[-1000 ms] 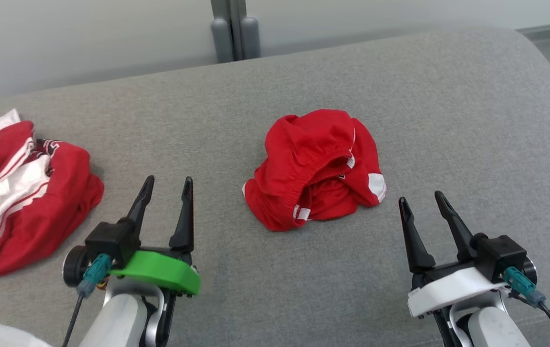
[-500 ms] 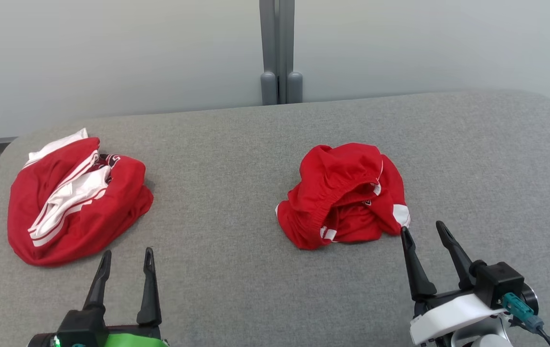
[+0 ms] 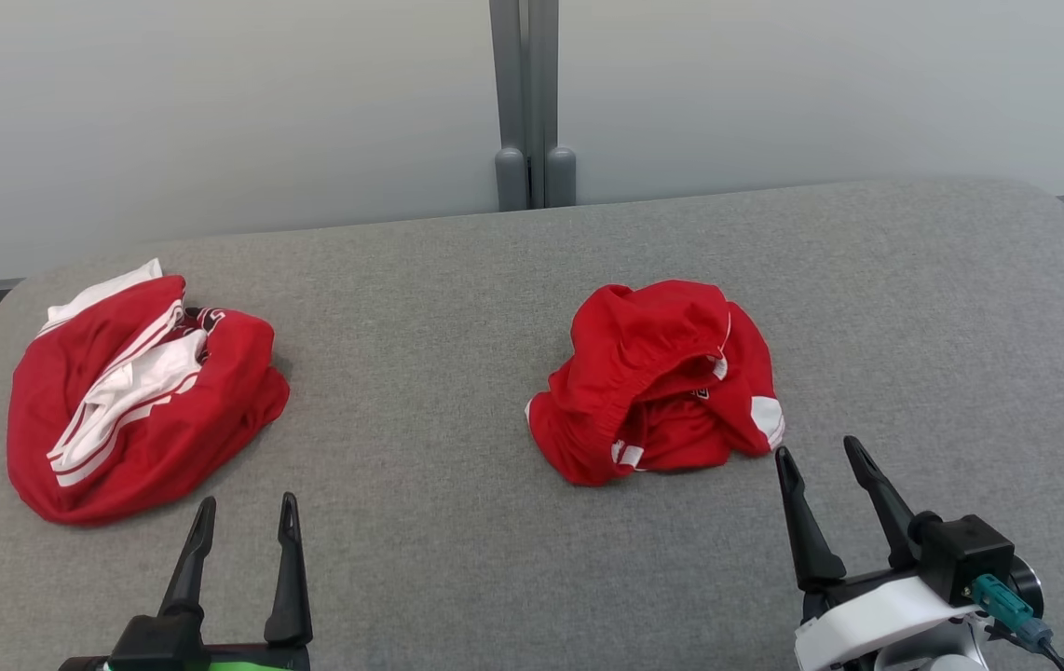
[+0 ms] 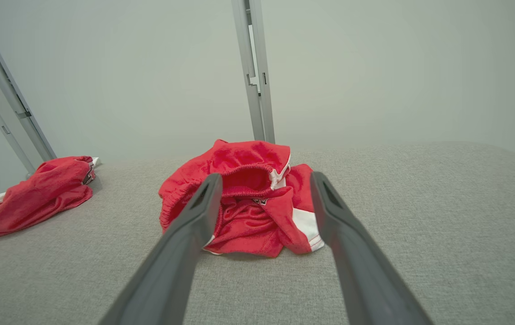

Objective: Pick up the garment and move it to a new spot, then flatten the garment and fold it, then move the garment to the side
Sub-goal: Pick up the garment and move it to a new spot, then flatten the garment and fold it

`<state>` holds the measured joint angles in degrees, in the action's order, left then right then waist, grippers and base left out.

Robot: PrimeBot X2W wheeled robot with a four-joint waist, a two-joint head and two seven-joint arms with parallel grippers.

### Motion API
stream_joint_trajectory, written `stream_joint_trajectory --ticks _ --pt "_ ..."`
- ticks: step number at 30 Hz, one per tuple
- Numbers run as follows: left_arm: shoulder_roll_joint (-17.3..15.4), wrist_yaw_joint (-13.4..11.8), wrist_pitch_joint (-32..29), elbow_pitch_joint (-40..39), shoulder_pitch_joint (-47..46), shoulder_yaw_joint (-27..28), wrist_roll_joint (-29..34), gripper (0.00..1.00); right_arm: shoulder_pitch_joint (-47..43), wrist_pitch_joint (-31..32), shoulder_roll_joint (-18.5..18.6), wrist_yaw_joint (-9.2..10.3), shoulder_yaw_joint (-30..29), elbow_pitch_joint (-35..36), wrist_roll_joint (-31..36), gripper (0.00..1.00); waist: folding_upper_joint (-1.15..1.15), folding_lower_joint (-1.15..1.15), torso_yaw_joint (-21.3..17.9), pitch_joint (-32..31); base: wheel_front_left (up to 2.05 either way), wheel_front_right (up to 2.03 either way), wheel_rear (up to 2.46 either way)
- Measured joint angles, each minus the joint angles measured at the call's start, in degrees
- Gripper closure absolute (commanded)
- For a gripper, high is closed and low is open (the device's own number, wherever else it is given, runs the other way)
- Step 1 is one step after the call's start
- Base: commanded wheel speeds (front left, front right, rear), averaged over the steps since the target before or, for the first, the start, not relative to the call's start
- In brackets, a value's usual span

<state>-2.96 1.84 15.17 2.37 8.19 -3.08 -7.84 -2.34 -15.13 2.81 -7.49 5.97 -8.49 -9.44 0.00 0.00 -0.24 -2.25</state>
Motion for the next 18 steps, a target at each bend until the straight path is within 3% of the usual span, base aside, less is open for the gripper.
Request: stream_joint_trajectory --ticks 18 --pt "0.07 -0.33 0.0 0.38 -0.01 -0.85 -0.59 0.0 -0.02 0.0 0.0 0.0 -0.15 -0.05 -0.14 0.0 0.0 0.0 0.59 -0.17 0.0 0.0 0.0"
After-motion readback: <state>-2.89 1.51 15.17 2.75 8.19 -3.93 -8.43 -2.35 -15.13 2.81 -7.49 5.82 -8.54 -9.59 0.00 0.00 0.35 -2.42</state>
